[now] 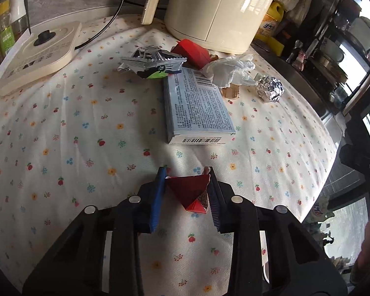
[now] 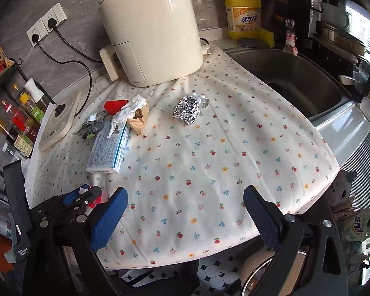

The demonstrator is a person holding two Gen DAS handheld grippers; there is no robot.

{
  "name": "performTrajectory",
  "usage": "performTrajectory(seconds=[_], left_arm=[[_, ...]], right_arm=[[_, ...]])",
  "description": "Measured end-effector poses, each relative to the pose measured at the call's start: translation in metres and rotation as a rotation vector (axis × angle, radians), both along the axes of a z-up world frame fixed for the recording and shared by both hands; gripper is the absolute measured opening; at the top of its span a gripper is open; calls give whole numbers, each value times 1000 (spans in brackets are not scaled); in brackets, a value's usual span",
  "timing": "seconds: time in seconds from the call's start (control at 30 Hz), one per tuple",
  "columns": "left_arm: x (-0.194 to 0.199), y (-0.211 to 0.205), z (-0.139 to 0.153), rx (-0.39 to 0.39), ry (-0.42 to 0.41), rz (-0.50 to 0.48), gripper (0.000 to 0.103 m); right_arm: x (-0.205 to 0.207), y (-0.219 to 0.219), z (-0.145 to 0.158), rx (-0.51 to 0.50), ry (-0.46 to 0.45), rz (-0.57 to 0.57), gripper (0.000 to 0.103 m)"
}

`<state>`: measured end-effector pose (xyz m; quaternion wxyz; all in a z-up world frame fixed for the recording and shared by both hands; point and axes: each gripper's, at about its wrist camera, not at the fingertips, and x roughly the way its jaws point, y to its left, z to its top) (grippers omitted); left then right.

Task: Collect trash
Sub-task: 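Grasp the red folded paper with the left tool, then grasp the white plastic wrapper with the right tool while the left tool holds the red paper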

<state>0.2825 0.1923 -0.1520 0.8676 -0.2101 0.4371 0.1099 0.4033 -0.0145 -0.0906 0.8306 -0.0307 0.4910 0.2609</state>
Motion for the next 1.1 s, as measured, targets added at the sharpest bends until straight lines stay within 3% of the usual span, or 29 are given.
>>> performTrajectory(seconds=[0.27, 0.63, 0.97, 1.0, 1.07, 1.1], left_arm=[[-40, 28, 14, -16, -59, 103, 31], [-91, 78, 30, -8, -100, 258, 31], [-114, 110, 35, -2, -121, 344, 31], [-116, 111, 35, -4, -121, 349, 31], [-117, 113, 33, -9, -118, 352, 31], [-117, 113, 33, -10, -117, 351, 31]], right_arm=[[2, 26, 4, 12, -25, 65, 92], [20, 88, 5, 45, -25, 147, 81], [48, 148, -17, 23, 1, 195, 74], [52, 152, -22, 15, 14, 200, 68], [58, 157, -30, -14, 44, 201, 36], [60, 156, -32, -17, 61, 202, 11]])
